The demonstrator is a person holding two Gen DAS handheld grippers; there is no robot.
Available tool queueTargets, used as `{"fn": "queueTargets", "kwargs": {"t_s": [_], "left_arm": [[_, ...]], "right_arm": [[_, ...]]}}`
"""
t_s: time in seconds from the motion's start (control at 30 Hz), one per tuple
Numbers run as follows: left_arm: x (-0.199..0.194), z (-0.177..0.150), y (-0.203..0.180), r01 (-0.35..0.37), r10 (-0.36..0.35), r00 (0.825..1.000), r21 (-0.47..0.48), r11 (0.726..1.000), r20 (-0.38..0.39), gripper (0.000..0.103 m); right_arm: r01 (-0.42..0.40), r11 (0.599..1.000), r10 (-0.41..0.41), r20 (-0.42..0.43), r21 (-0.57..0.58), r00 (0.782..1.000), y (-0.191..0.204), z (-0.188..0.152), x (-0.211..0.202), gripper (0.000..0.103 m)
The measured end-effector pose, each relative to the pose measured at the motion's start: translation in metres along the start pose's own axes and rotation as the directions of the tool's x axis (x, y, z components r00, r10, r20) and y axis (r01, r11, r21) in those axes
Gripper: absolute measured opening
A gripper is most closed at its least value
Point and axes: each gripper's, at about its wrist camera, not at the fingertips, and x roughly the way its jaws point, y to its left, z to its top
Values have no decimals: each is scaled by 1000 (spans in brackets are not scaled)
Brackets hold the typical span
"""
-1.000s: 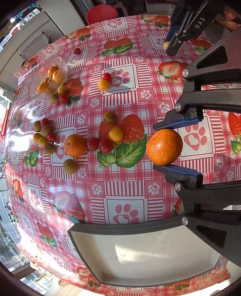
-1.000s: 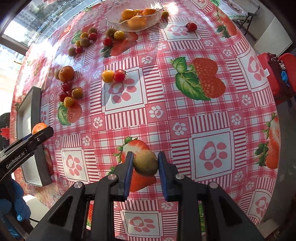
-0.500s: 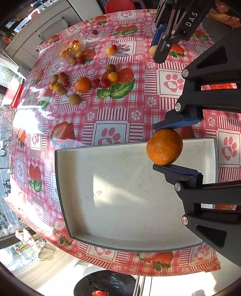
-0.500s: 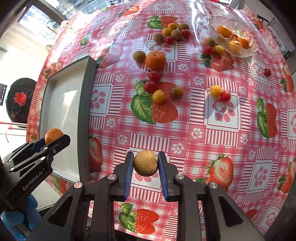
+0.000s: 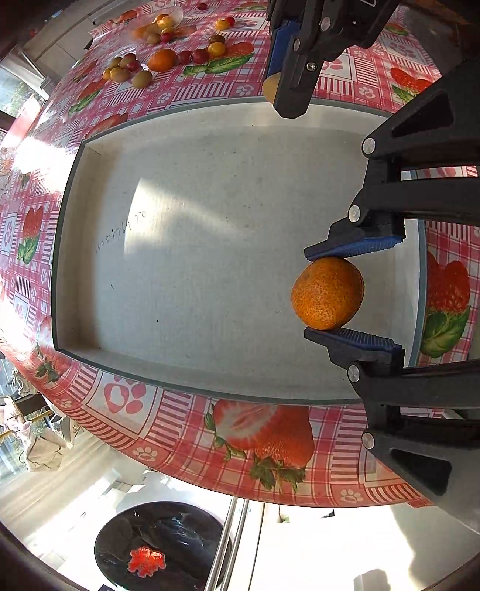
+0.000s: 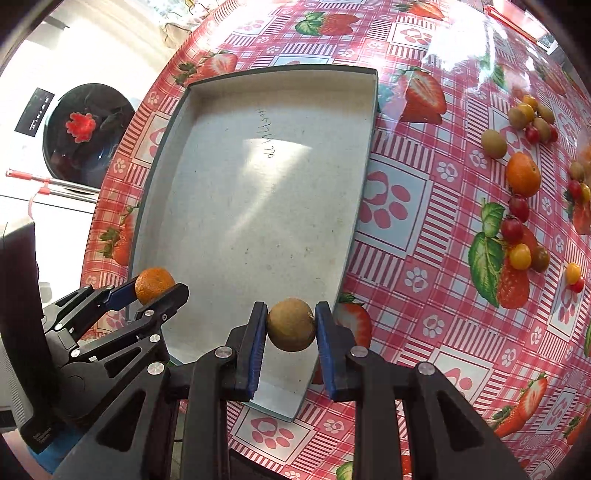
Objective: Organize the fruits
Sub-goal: 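Carry mandarin and kiwi over the grey tray and open both grippers, then move both open grippers back toward the cherry tomatoes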
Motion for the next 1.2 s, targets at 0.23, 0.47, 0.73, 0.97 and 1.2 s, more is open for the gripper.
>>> {"fn": "queueTargets", "kwargs": {"t_s": [0.23,0.47,0.73,0.97,1.2], "left_arm": [[13,-8,2,1,-1,1000,21,1000,-13,37],[22,-13,-2,-51,52,999,41,998,-3,68],[14,-6,6,-34,34,999,51,998,-8,68],[-9,8,-21,9,-14,999,129,992,34,68],[-36,24,-90,84,-101,993,264,961,53,68]], "right_arm": [[24,1000,-24,-69,-5,997,14,4,34,29],[7,1000,-6,-97,7,995,23,6,52,48],[-39,998,40,-25,42,999,28,13,24,87],[-3,989,-6,57,149,998,-18,7,-11,89],[33,935,-65,78,352,995,-104,-27,-42,89]]}}
